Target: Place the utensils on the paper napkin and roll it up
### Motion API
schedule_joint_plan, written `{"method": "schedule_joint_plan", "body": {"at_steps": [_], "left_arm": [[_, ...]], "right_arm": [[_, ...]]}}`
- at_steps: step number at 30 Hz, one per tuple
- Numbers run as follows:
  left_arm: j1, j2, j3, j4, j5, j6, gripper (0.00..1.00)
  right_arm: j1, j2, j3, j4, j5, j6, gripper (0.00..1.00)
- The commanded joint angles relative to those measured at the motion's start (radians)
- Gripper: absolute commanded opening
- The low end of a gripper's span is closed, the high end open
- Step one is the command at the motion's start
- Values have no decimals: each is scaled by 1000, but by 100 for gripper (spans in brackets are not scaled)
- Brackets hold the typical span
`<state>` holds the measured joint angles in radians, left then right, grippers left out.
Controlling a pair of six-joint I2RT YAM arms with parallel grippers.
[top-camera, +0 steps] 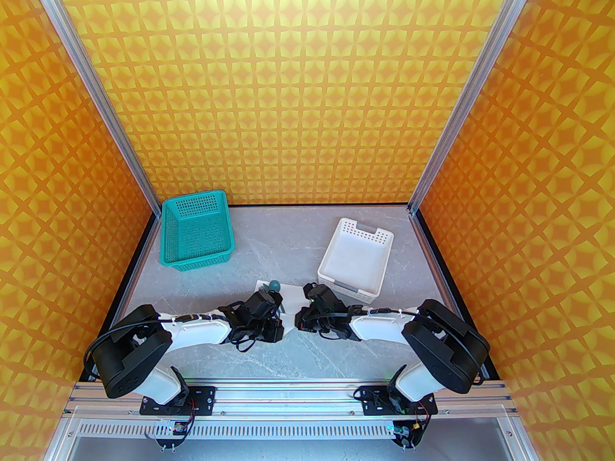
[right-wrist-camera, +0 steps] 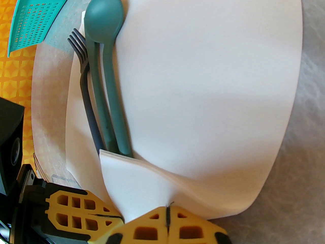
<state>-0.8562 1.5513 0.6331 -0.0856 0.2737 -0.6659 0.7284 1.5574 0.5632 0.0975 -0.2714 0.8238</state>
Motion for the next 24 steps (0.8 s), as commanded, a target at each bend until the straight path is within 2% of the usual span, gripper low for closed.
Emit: {"method": "schedule_joint_plan", "body": {"at_steps": [1, 24], "left_arm": [[8, 7, -38, -94, -54, -3, 0], [7, 0, -39, -99, -56, -2, 0]], "right_arm": [[-34, -5, 3, -56, 37, -41, 0], [-146, -33, -2, -107, 37, -115, 0]]}}
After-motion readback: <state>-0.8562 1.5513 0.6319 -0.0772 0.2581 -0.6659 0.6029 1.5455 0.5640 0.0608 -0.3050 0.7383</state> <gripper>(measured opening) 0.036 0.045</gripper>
